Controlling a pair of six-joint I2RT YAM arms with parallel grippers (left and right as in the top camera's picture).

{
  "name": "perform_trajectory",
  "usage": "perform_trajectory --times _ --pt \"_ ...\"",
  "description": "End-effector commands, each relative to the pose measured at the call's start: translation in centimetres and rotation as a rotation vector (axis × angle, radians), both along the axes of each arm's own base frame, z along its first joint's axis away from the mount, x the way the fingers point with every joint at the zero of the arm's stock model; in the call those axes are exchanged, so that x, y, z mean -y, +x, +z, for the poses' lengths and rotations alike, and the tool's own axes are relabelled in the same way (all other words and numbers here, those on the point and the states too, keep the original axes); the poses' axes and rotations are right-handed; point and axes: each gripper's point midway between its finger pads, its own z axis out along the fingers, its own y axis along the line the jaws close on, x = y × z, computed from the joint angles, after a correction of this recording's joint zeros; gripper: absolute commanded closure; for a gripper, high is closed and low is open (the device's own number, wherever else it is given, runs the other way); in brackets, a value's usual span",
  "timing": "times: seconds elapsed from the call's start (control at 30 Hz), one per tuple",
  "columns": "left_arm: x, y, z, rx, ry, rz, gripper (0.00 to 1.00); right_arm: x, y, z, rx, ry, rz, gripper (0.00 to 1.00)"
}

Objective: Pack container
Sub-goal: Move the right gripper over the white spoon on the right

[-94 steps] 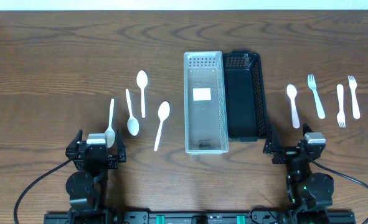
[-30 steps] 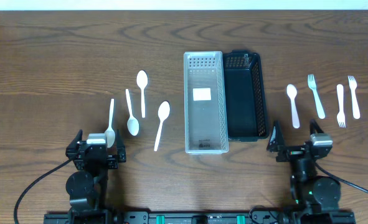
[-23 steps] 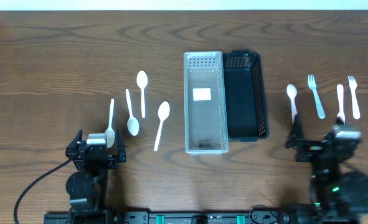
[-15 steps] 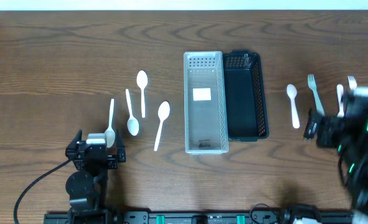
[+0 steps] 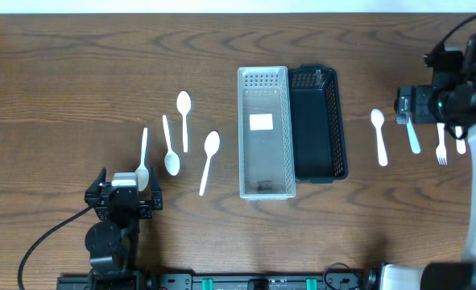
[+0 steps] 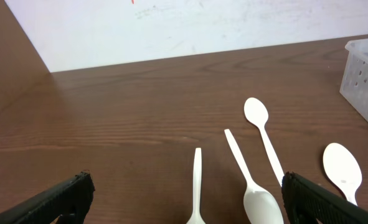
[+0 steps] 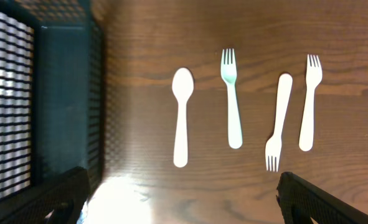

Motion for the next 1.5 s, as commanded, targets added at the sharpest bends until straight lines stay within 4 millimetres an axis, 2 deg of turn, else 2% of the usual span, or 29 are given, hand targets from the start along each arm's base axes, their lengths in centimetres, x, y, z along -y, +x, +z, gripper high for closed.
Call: perform_trajectory --times 0.0,0.17,0.4,0.57,0.83,0.97,1.03,1.13,1.27,1.37,1.47 --pt "-0.1 0.0 -1.4 -0.03 -0.008 0.003 0.02 1.4 1.0 -1.0 -0.028 -0.046 -0.014 0.01" --pt "-0.1 0.0 -1.4 -0.03 -0.008 0.003 0.02 1.4 1.6 -3.2 -0.083 -0.031 -0.009 0.01" --pt "-0.1 0.0 -1.4 -0.03 -0.008 0.003 0.02 1.6 1.8 -8.7 -0.23 -0.005 -0.014 0.01" --pt "-0.1 0.0 -1.4 -0.03 -0.008 0.003 0.02 1.6 1.9 -12.9 -0.34 0.04 -0.085 0.01" --pt "-0.1 0.0 -1.4 -0.03 -0.008 0.003 0.02 1.7 2.1 -17.4 -0.431 0.066 -0.182 0.01" --pt "-0.1 0.0 -1.4 -0.03 -0.008 0.003 0.02 3.2 1.7 -18.4 -0.471 -0.072 -0.218 0.01" --pt "-0.1 0.0 -1.4 -0.03 -0.008 0.003 0.02 3.3 1.7 -18.5 -0.476 -0.095 -0.213 0.01" --pt "-0.1 0.0 -1.4 -0.03 -0.008 0.003 0.02 2.6 2.7 -18.6 -0.439 -0.081 -0.218 0.01" --pt "-0.1 0.0 -1.4 -0.03 -0.008 0.003 0.02 0.3 4.3 -18.8 -0.39 -0.016 -0.144 0.01" --pt "-0.1 0.0 -1.4 -0.03 -0.008 0.003 0.02 -1.3 4.5 -18.8 -0.388 0.023 -0.082 0.01" --pt "-0.1 0.0 -1.4 -0.03 -0.008 0.003 0.02 -1.9 4.5 -19.0 -0.392 0.024 -0.059 0.01"
